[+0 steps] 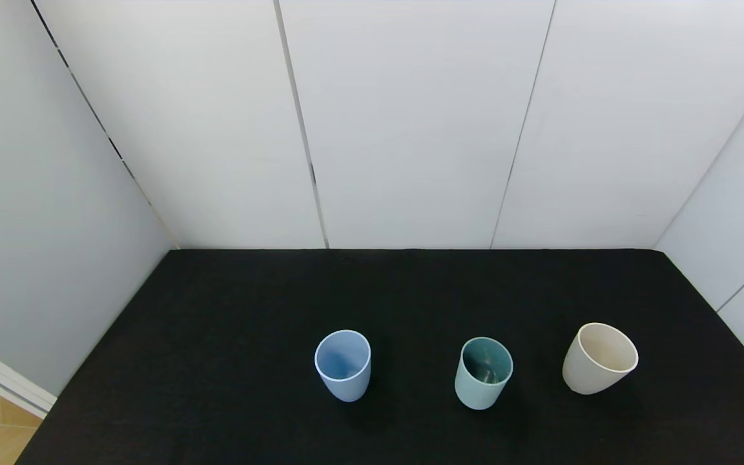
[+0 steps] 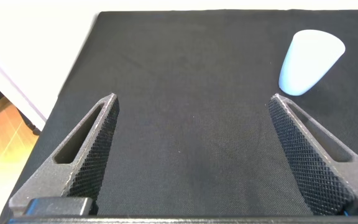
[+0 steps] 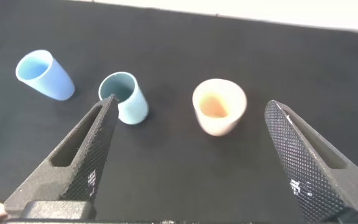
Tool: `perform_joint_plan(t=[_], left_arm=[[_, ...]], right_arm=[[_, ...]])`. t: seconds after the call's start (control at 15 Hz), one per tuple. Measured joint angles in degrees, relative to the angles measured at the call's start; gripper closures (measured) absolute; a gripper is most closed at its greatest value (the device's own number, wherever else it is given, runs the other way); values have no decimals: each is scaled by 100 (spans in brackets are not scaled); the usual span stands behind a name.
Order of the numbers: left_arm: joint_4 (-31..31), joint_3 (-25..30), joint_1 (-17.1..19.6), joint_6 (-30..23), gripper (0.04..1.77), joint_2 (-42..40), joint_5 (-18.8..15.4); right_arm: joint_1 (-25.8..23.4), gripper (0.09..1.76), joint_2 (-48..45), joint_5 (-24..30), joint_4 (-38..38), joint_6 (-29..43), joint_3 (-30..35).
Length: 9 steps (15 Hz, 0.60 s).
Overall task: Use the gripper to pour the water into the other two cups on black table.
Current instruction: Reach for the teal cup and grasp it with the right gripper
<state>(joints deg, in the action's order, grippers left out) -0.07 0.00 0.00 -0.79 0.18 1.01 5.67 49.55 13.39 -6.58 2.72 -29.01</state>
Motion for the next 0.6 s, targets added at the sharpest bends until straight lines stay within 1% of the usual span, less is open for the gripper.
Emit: perform_joint_plan(t=[0.13, 0.2, 0.4, 0.6], left_arm=[[0, 0, 0, 0, 9, 0, 0], [0, 0, 0, 0, 9, 0, 2], [0, 0, 0, 2, 9, 0, 2], [0, 0, 0, 2, 9, 0, 0]], right_arm=[[752, 14, 1081, -484, -669, 202, -106], [1197, 14, 1641, -813, -1111, 354, -149], [2465, 14, 3132, -1573, -2378, 681, -218], [3317, 14, 4418, -2118, -3205, 789, -332]])
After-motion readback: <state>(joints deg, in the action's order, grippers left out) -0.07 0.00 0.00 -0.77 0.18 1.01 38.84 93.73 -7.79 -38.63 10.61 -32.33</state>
